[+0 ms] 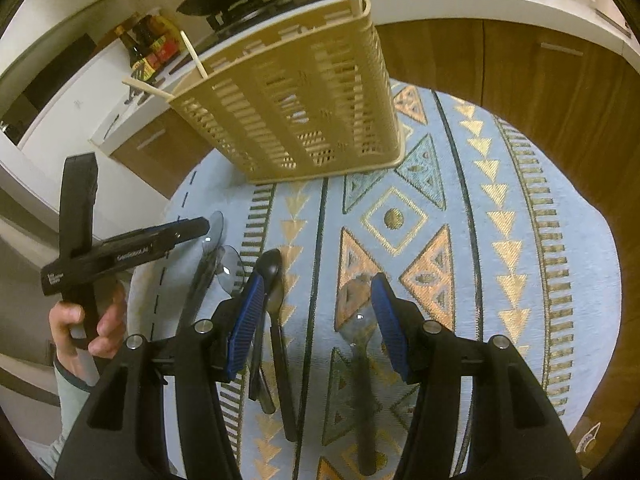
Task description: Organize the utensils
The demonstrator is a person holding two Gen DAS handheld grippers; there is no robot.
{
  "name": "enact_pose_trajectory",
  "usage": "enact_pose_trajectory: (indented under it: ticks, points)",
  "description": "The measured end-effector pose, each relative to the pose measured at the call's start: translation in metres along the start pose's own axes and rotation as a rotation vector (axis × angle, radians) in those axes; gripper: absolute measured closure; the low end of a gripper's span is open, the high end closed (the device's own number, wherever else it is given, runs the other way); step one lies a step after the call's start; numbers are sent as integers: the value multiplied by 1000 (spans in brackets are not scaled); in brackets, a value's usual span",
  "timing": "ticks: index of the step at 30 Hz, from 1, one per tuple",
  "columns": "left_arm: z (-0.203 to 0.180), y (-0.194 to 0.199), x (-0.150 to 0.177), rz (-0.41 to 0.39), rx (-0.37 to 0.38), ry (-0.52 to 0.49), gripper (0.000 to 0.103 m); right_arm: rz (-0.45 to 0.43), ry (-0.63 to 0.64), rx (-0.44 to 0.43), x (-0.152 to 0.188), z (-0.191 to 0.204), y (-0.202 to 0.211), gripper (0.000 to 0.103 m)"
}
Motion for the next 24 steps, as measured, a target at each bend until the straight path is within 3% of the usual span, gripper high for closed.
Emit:
enact_pose_trajectory:
  ticks: [9, 15, 24]
  points:
    - [-7, -20, -5, 25, -104, -26, 57, 69, -14, -10, 3, -4, -20, 51]
    - [-12, -24, -7, 27, -126, -34, 57, 90, 5, -4, 3, 4, -28, 51]
    - [-14, -26, -8, 11, -164, -27, 72, 110, 125, -31, 4, 46, -42, 51]
Point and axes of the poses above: each gripper's, at about its wrist camera, not at the fingertips, and y roughly against the way its jaws point, z to its left, x to its underside, the point moved 5 cm from there along -y, roughly the way its jaws point, and after that the axes turned 9 degrees about z, right-handed, at the moved point
